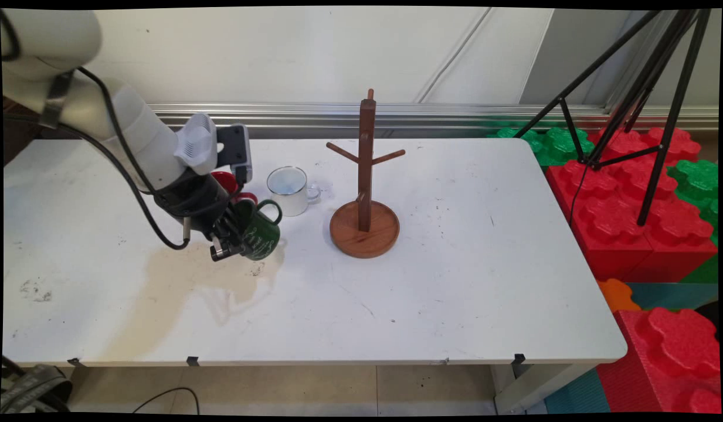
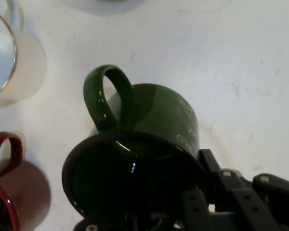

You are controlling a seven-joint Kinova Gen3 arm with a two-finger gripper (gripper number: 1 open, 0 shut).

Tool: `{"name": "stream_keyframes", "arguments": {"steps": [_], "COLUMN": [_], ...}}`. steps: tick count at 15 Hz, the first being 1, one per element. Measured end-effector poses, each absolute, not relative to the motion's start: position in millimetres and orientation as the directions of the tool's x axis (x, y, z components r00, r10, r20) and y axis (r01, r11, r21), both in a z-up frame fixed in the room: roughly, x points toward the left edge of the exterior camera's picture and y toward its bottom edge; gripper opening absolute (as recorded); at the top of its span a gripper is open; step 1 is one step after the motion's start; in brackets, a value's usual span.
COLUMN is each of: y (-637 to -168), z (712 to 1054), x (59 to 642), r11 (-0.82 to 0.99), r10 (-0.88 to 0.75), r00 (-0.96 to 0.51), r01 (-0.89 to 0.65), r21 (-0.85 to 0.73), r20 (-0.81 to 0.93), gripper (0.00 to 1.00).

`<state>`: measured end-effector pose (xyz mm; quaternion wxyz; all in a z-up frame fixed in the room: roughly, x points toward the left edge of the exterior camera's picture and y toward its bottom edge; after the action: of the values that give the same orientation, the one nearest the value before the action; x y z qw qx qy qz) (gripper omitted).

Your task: Place the picked object on the table

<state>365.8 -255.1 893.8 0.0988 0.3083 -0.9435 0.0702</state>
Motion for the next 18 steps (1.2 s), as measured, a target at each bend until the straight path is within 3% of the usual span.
{"name": "stream_keyframes", "arguments": {"steps": [18], "y": [-305.3], "z": [826.4], "x": [330.9], "r11": [0.819], "r10": [-0.551], "r00": [-0.831], "r01": [-0.557], "r21": [-0.142], "r20": [0.079], "gripper": [0.00]}}
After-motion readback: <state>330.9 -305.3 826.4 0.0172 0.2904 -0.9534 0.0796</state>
